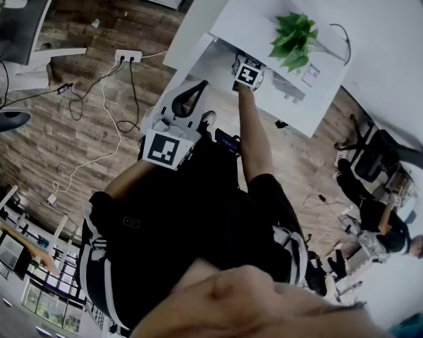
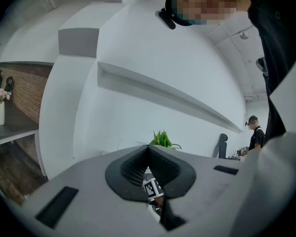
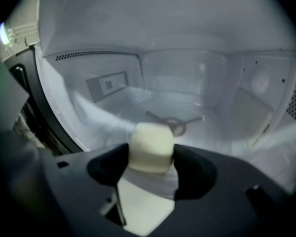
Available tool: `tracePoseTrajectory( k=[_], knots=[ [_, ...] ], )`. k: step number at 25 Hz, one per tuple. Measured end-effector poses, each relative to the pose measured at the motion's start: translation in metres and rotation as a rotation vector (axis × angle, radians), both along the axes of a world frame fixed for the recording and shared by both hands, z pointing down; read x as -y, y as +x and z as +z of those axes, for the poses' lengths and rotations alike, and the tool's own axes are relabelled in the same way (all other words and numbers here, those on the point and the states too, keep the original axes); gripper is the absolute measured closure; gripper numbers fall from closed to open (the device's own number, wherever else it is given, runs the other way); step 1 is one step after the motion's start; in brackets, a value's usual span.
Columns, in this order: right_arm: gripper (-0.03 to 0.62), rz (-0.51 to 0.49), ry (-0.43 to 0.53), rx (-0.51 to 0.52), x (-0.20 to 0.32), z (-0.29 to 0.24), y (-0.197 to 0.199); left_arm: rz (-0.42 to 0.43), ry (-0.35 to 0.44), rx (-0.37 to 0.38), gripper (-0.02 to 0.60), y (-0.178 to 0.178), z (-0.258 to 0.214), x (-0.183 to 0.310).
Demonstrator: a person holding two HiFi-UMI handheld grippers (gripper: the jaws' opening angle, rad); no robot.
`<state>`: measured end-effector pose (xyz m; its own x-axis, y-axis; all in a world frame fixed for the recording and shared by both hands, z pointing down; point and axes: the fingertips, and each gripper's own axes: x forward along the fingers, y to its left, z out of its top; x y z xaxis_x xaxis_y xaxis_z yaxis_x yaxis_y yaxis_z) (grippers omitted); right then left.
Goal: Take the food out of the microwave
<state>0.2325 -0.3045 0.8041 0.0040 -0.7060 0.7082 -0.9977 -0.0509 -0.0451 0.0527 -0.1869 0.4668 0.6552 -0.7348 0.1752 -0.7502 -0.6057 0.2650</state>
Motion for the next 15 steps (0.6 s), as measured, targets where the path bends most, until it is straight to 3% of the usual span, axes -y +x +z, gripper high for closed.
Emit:
tracePoseTrajectory(
  k=[15],
  knots=[
    [0.301,-0.014,-0.006,0.012,-0.0074,-0.003,-0.0005,-0.004,0.009,-0.001,0.551,-0.0017,-0.0001,-0.0034]
  ],
)
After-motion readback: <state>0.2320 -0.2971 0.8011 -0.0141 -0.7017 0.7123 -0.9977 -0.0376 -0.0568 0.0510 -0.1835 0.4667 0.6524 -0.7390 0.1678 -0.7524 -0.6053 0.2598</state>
